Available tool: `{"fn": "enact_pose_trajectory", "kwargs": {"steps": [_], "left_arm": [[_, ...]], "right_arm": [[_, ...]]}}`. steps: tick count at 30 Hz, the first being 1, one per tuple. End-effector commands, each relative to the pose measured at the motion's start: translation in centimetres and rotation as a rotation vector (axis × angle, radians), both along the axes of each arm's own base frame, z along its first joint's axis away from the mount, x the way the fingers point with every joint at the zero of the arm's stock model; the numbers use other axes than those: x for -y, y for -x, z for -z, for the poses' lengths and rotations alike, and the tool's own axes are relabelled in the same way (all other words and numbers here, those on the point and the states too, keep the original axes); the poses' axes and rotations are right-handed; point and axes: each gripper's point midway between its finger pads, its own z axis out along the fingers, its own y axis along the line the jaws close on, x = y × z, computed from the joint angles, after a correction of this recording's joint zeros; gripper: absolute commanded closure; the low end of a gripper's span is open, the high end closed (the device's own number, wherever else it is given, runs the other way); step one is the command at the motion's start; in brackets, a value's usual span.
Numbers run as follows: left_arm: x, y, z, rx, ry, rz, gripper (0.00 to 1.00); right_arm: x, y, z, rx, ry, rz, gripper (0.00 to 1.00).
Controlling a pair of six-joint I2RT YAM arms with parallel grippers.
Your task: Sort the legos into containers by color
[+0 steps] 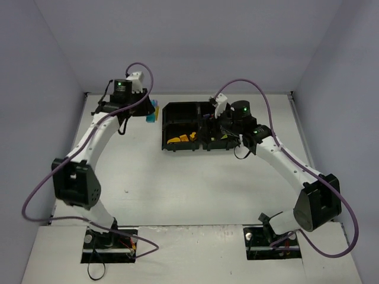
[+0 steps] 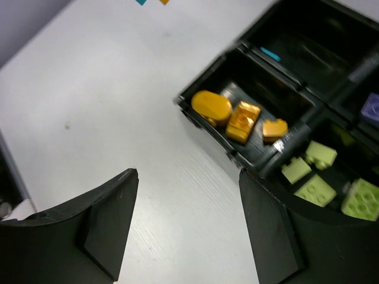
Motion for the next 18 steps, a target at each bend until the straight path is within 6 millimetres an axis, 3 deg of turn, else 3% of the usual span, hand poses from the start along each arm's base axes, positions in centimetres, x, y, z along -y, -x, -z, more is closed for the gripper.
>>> {"fn": "enact_pose_trajectory", "kwargs": {"steps": [1,4,10,14,18], "left_arm": [[4.2,3.1,-10.3,0.265,0.216,0.244,1.00],[5.7,6.5,-13.0,0.346,0.285,0.398,1.00],[8.0,11.3,-14.7,0.420,0.379,0.666,1.00],[9.1,13.3,-15.8,0.488,0.431,0.807,1.00],[9.6,14.7,-16.8,0.527,0.466,0.904,1.00]], "right_arm": [[-2.9,0.7,-7.8,0.152,-0.181,-0.172,0.34],[-3.8,1.7,-9.3,0.161,-0.223,-0.261,0.29],[-4.8,3.1,-12.2,0.212,-0.279,-0.399,0.23],[-5.3,4.3,-14.2,0.239,-0.320,-0.489,0.18],[-5.5,4.0,-14.3,0.243,-0.320,-0.488,0.17]]}}
